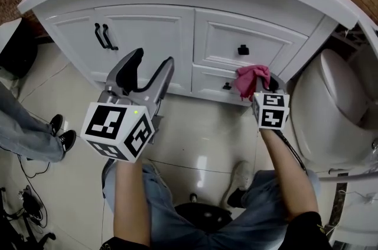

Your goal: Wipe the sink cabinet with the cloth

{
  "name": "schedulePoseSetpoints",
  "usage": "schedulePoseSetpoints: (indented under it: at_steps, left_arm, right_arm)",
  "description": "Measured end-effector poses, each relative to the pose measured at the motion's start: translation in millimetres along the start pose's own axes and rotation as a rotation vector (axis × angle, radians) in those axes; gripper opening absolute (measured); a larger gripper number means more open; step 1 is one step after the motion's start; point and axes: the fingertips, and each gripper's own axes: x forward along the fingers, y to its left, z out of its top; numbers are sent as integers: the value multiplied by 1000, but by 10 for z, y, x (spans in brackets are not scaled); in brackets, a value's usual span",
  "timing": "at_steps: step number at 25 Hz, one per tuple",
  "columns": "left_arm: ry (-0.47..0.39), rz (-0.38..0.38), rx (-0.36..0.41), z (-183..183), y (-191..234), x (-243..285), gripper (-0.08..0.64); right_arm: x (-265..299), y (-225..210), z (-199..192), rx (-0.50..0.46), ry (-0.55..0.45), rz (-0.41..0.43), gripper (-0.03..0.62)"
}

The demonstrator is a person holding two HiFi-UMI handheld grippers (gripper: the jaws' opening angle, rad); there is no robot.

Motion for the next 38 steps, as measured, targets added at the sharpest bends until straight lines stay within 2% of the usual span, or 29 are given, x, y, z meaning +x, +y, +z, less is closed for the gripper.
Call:
schedulePoseSetpoints:
  at_steps: [7, 12, 14, 16, 20, 24, 28, 31, 35, 38]
  left_arm:
    - [15, -6, 24, -32, -70, 10, 281]
    - [19, -1, 34, -32, -42, -12, 281]
    - [18, -1, 32, -31, -43, -12, 281]
    - [17, -3, 31, -25, -58, -20, 281]
    - [18, -8, 30, -16, -106, -18, 281]
    - [35, -12, 29, -85, -119, 5, 282]
    - [32, -1, 32, -100, -56, -50, 288]
    - [47, 5, 42, -143, 30, -75, 288]
    - [49, 4, 42, -161, 86, -55, 290]
    - [21, -18, 52, -120, -7, -6, 296]
  right_arm:
    - [-130, -533, -239, 43, 42, -105, 32]
    - [-138, -640, -360, 106, 61, -144, 32]
    - [-103, -465, -344, 138, 47, -97, 32]
    - [-38, -87, -274, 138, 32, 2, 32]
    - [111, 886, -130, 42, 9, 230, 32]
    - [299, 1596, 2, -41, -17, 342, 34]
    - [504, 1988, 239, -12, -49, 375, 34]
    - [571, 2043, 314, -33, -56, 350, 33]
    - [553, 1848, 171, -58, -30, 300, 34]
    - [478, 1456, -38, -63, 7, 237, 34]
